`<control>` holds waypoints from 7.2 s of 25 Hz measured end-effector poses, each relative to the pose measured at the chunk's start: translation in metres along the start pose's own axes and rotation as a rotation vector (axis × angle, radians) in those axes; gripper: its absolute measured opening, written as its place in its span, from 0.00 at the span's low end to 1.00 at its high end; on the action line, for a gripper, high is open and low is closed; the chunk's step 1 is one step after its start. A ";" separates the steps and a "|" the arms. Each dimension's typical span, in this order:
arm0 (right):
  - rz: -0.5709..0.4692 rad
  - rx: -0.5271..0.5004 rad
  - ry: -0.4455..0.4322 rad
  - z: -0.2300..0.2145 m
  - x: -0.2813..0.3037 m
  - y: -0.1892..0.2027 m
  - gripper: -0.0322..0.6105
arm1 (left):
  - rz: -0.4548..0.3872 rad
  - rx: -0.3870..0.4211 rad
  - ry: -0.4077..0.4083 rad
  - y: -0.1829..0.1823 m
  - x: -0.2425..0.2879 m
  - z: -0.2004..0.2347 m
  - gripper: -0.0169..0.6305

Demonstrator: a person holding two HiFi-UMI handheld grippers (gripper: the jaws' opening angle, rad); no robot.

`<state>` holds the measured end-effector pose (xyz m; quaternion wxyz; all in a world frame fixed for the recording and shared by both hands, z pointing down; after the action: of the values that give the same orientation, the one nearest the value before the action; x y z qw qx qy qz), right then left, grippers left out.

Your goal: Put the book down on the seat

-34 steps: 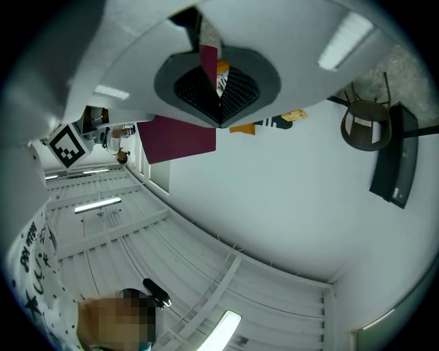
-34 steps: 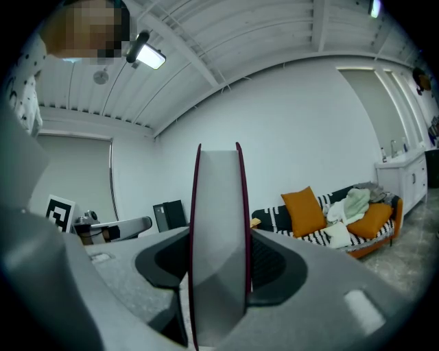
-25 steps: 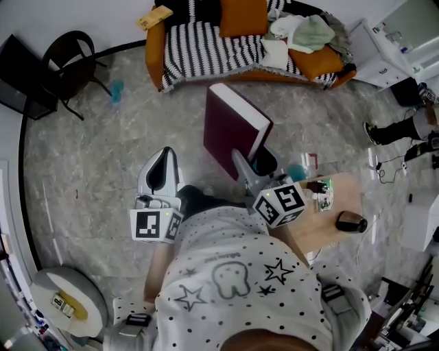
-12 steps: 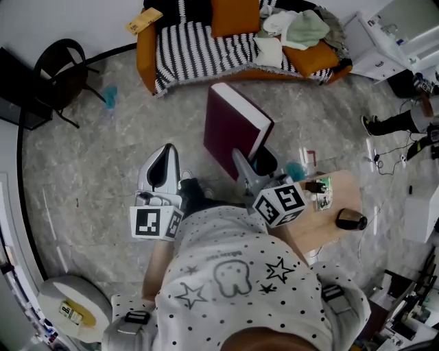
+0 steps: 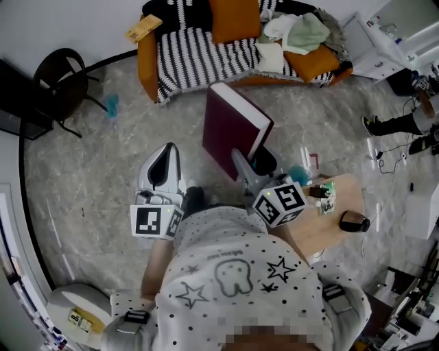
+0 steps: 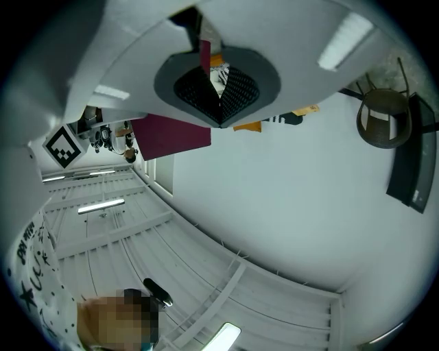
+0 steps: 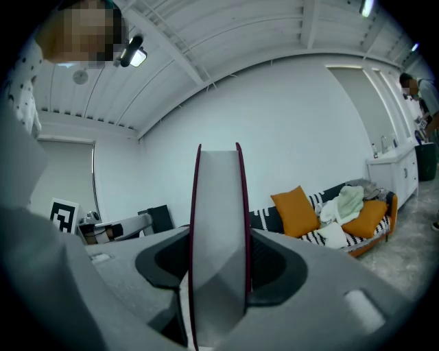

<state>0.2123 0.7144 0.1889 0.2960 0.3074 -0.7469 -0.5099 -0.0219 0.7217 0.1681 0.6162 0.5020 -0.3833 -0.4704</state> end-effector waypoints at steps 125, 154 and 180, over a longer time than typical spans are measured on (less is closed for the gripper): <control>0.022 0.032 -0.002 -0.265 0.412 -0.134 0.40 | 0.029 -0.090 -0.036 -0.018 0.456 0.178 0.02; 0.035 0.036 -0.060 -0.335 0.465 -0.155 0.40 | -0.009 -0.074 -0.093 -0.018 0.544 0.179 0.02; 0.006 0.044 0.048 -0.309 0.570 -0.167 0.40 | 0.043 -0.094 0.016 -0.043 0.609 0.289 0.02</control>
<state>0.1099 0.0527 0.1989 0.3085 0.3236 -0.7516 -0.4850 -0.1425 0.0574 0.1843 0.6523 0.4677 -0.3666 -0.4704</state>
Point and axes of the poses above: the fingertips, and each gripper's own axes: x forward along the fingers, z to its left, y out of its underside, the point moved 8 cm from there along -x, backward along the fingers, and after that the axes turned 9 degrees about -y, right-handed, at the moved point
